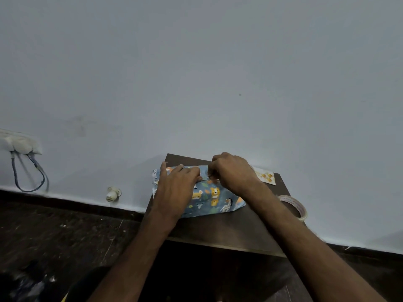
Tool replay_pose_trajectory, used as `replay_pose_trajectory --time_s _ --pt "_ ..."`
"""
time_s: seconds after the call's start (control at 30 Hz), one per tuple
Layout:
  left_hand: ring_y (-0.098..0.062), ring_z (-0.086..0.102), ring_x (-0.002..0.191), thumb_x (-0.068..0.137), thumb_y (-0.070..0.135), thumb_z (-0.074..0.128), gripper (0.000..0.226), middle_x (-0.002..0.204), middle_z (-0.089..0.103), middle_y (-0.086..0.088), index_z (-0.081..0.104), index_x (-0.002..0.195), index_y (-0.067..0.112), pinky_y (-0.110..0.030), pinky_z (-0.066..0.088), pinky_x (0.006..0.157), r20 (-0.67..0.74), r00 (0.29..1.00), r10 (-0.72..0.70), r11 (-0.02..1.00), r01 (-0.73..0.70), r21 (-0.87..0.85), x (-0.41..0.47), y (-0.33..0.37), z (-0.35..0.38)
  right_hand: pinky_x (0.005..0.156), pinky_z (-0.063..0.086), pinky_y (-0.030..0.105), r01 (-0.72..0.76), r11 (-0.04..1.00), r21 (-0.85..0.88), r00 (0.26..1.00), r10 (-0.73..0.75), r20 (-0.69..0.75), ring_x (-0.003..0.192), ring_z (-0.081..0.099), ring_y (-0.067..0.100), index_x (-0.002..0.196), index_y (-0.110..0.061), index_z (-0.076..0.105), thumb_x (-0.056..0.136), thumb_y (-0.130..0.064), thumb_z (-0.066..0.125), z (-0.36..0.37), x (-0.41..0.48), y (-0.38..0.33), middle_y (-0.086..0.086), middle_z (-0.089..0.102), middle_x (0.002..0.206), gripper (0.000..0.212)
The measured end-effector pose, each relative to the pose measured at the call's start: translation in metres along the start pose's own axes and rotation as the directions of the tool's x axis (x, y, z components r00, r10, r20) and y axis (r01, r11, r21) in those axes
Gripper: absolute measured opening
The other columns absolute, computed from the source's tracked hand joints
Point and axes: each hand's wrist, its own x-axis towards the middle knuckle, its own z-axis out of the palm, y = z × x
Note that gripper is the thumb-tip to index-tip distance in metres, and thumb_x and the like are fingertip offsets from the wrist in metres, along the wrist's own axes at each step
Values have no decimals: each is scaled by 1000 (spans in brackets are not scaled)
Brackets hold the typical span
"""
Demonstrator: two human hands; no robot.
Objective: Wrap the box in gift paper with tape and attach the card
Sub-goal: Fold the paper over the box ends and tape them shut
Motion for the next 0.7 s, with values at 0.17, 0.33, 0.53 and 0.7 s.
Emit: replay_pose_trajectory --time_s 0.17,0.33,0.53,0.7 --pt "-20 53 126 107 35 41 19 116 69 6 57 108 25 -53 15 120 27 999 -29 999 29 -23 -2 1 -4 74 31 30 54 994 -92 998 -51 36 108 57 22 106 -24 71 92 -8 60 -7 0 -8 -1 65 110 24" --pt "-20 48 134 107 38 38 20 124 66 7 54 110 27 -52 12 121 84 996 -41 999 44 -28 -2 4 -8 74 35 29 -30 1000 -6 1000 30 -8 103 61 20 103 -26 69 88 -8 64 -7 1 -4 -4 67 105 24" --pt "-21 46 136 105 40 41 19 128 65 6 53 112 26 -52 12 121 122 992 -36 999 39 -24 -1 3 -9 71 32 29 -32 999 -15 999 32 -20 97 60 21 94 -22 67 84 -2 58 -5 0 -6 -2 65 101 24" --pt "-22 52 129 107 36 38 23 117 69 4 58 106 24 -53 15 119 70 997 -46 997 50 -51 -2 2 -4 75 33 30 2 998 -63 996 4 91 97 62 22 85 -25 66 86 -5 60 -16 6 -11 -2 68 100 21"
